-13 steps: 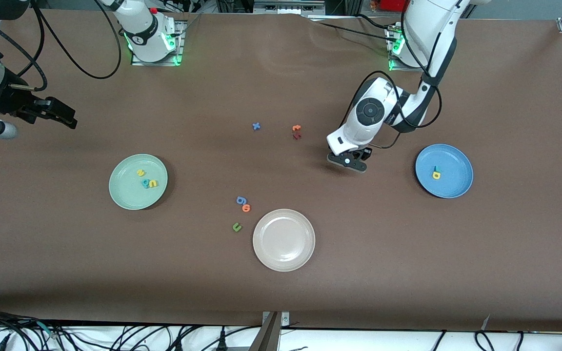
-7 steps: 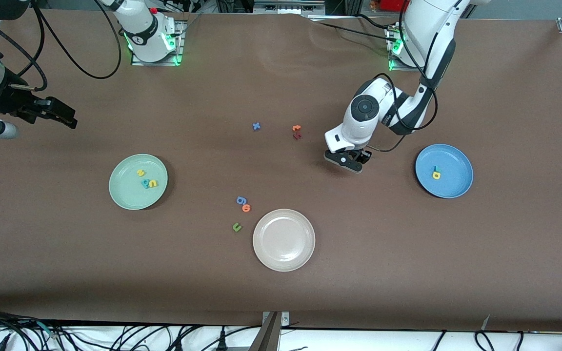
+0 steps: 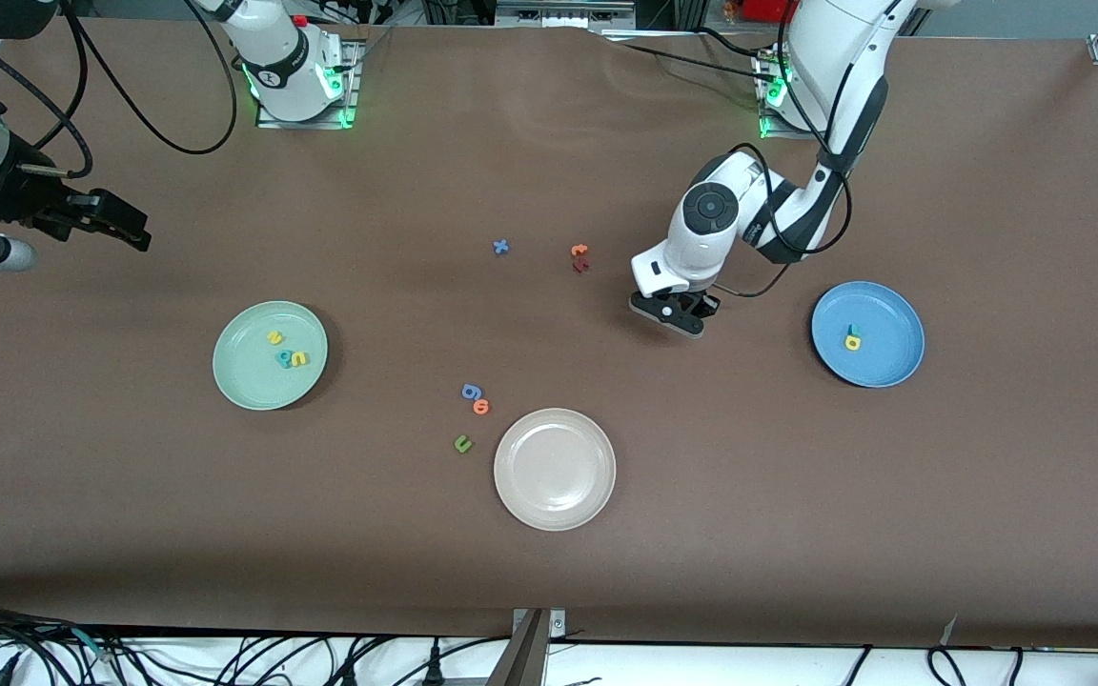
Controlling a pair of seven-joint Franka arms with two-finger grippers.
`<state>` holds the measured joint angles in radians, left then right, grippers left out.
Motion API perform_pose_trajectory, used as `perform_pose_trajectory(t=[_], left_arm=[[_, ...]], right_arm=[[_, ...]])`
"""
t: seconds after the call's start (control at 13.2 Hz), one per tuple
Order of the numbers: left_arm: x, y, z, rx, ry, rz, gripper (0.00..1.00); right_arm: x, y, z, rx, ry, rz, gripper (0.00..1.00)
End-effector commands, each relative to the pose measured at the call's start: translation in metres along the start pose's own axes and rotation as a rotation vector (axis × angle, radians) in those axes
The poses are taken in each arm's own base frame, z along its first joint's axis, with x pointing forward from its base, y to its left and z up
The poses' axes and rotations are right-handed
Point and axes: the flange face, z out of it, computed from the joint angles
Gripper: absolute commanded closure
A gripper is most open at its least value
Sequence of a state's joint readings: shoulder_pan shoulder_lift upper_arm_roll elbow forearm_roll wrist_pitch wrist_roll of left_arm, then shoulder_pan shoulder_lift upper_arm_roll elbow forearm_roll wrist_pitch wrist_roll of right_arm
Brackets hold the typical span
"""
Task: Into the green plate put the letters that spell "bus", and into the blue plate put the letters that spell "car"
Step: 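Grasp the teal C with the left gripper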
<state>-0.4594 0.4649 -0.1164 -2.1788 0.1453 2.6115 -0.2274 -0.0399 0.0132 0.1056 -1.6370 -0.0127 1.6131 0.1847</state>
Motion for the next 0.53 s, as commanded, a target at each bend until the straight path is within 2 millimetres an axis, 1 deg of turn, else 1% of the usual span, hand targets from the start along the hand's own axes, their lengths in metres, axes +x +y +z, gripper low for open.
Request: perform_pose_trajectory(t=[0.0, 0.08, 0.15, 0.23, 0.3, 0.45], left_arm=[[0.000, -0.005, 0.005, 0.017, 0.001, 0.022, 0.93], [0.001, -0.006, 0.004, 0.017, 0.003, 0.024, 1.00], [0.002, -0.009, 0.002, 0.017, 0.005, 0.025, 1.00], [0.004, -0.016, -0.004, 0.020, 0.012, 0.029, 1.00], [0.007, -0.035, -0.016, 0.026, 0.025, 0.027, 1.00], [0.007, -0.088, -0.029, 0.032, 0.008, 0.078, 1.00]], right_arm=[[-0.001, 0.003, -0.003, 0.018, -0.008, -0.003, 0.00], [-0.001, 0.003, -0.003, 0.018, -0.008, -0.003, 0.00], [-0.001, 0.003, -0.003, 0.018, -0.008, -0.003, 0.00], [-0.001, 0.003, -0.003, 0.018, -0.008, -0.003, 0.00], [-0.001, 0.002, -0.003, 0.018, -0.008, -0.005, 0.00], [-0.001, 0.002, -0.003, 0.018, -0.008, -0.005, 0.00]])
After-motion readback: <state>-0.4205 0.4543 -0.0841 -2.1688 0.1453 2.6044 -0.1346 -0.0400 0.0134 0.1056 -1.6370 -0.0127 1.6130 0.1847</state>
